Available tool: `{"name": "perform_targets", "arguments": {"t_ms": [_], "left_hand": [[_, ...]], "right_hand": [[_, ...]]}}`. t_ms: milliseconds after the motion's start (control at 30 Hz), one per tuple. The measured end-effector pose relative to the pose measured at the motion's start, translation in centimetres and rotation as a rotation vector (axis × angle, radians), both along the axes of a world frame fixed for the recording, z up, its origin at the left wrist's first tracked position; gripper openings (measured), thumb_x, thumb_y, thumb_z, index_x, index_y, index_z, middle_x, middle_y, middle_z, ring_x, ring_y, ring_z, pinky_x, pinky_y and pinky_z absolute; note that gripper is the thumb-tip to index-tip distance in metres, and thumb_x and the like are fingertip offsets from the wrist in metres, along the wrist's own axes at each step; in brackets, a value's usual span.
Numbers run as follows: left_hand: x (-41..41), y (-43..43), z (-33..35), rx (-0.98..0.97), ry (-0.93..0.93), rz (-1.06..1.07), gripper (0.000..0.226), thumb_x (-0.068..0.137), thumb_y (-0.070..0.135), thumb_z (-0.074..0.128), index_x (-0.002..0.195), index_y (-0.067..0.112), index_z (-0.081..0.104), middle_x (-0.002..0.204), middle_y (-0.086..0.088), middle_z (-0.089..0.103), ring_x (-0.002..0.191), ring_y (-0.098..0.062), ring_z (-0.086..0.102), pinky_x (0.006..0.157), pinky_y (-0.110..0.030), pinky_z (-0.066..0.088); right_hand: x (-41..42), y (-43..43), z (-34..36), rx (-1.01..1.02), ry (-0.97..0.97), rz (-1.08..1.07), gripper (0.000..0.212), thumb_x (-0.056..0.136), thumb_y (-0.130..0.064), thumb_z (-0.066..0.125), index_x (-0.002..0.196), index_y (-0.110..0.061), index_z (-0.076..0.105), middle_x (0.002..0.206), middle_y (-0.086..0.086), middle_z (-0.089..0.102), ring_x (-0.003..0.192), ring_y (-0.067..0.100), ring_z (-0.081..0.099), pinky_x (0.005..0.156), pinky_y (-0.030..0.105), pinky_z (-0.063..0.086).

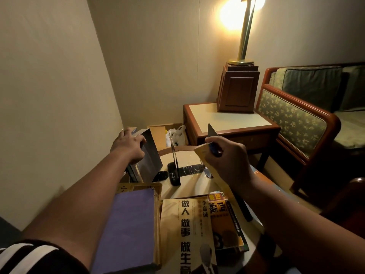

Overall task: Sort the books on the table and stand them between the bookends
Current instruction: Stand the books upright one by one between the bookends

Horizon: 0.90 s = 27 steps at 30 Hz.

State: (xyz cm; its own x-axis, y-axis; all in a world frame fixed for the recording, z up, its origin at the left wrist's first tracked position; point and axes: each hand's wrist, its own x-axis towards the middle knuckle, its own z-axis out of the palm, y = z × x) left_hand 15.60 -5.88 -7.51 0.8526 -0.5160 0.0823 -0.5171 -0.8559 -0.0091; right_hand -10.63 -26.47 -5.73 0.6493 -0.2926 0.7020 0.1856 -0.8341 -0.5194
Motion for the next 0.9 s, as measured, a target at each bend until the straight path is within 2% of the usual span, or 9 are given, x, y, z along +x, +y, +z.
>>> {"name": "perform_targets", "arguments": {"t_ms": [67,167,267,333,467,567,667,767,900], "left_hand": [[0.0,0.0,0.0,0.002,-0.001,-0.002,0.048,0.078,0.033,0.064,0.123,0.037,0.049,0.15,-0.012,0.023,0.135,-0.035,0.027,0.101,-0.045,0.042],[0.0,0.0,0.1,0.002,-0.005,-0.003,0.048,0.077,0.032,0.064,0.123,0.036,0.049,0.15,-0.013,0.023,0.135,-0.035,0.028,0.101,-0.044,0.042],[-0.1,-0.1,0.1,0.001,-0.004,-0.003,0.049,0.078,0.031,0.064,0.124,0.036,0.049,0.15,-0.013,0.023,0.135,-0.035,0.028,0.101,-0.044,0.042],[-0.2,-0.1,0.2,0.004,-0.004,-0.005,0.049,0.078,0.032,0.064,0.124,0.036,0.049,0.15,-0.013,0.023,0.135,-0.036,0.028,0.101,-0.045,0.042],[-0.3,0.0,0.2,0.0,-0.012,0.009,0.047,0.078,0.03,0.062,0.123,0.036,0.049,0.147,-0.013,0.025,0.133,-0.035,0.03,0.1,-0.044,0.043],[-0.4,-0.1,0.2,0.0,-0.01,0.004,0.046,0.078,0.03,0.062,0.122,0.036,0.049,0.147,-0.013,0.025,0.133,-0.035,0.029,0.099,-0.044,0.043],[-0.6,-0.2,0.4,0.003,-0.006,-0.008,0.047,0.078,0.032,0.063,0.123,0.036,0.049,0.148,-0.013,0.025,0.133,-0.035,0.029,0.101,-0.045,0.043],[-0.9,-0.3,0.5,-0.003,-0.01,-0.008,0.049,0.079,0.031,0.063,0.125,0.036,0.049,0.149,-0.012,0.024,0.134,-0.034,0.029,0.103,-0.044,0.042],[-1.1,-0.2,0.6,-0.016,-0.001,-0.013,0.048,0.078,0.03,0.062,0.124,0.037,0.049,0.146,-0.012,0.025,0.132,-0.033,0.03,0.103,-0.043,0.041]], "right_hand": [[-0.4,-0.4,0.1,0.057,-0.083,-0.041,0.031,0.088,-0.021,0.067,0.115,-0.005,0.068,0.105,0.002,0.072,0.093,0.006,0.067,0.078,0.01,0.054],[-0.7,-1.0,-0.3,0.178,-0.173,-0.082,0.024,0.09,-0.015,0.068,0.111,-0.004,0.066,0.112,0.004,0.071,0.101,0.009,0.069,0.078,0.021,0.059],[-0.8,-1.2,-0.6,0.195,-0.122,-0.053,0.019,0.092,-0.014,0.066,0.109,-0.005,0.066,0.115,0.005,0.071,0.103,0.012,0.069,0.075,0.028,0.062],[-1.2,-1.5,-0.1,0.152,-0.031,-0.022,0.014,0.093,-0.012,0.065,0.106,-0.007,0.067,0.121,0.006,0.069,0.108,0.013,0.067,0.073,0.022,0.06],[-2.1,-3.5,3.6,0.129,0.352,0.08,0.02,0.089,-0.007,0.068,0.105,-0.02,0.067,0.121,0.003,0.066,0.111,0.017,0.063,0.068,0.023,0.06],[-2.2,-4.6,6.7,0.338,0.867,0.155,0.03,0.091,-0.009,0.067,0.11,-0.031,0.063,0.116,-0.007,0.058,0.099,0.016,0.064,0.058,0.02,0.057],[-2.1,-4.5,7.5,0.151,1.129,0.152,0.041,0.093,-0.006,0.062,0.117,-0.039,0.06,0.117,-0.006,0.054,0.094,0.02,0.065,0.063,0.024,0.06],[-1.9,-3.7,7.1,0.113,1.039,0.12,0.039,0.092,-0.006,0.063,0.117,-0.036,0.062,0.114,-0.008,0.053,0.091,0.017,0.063,0.061,0.02,0.058],[-0.5,-2.7,8.2,0.011,0.799,0.11,0.039,0.091,-0.013,0.067,0.122,-0.035,0.059,0.113,-0.009,0.053,0.085,0.01,0.058,0.053,0.014,0.049]]}}
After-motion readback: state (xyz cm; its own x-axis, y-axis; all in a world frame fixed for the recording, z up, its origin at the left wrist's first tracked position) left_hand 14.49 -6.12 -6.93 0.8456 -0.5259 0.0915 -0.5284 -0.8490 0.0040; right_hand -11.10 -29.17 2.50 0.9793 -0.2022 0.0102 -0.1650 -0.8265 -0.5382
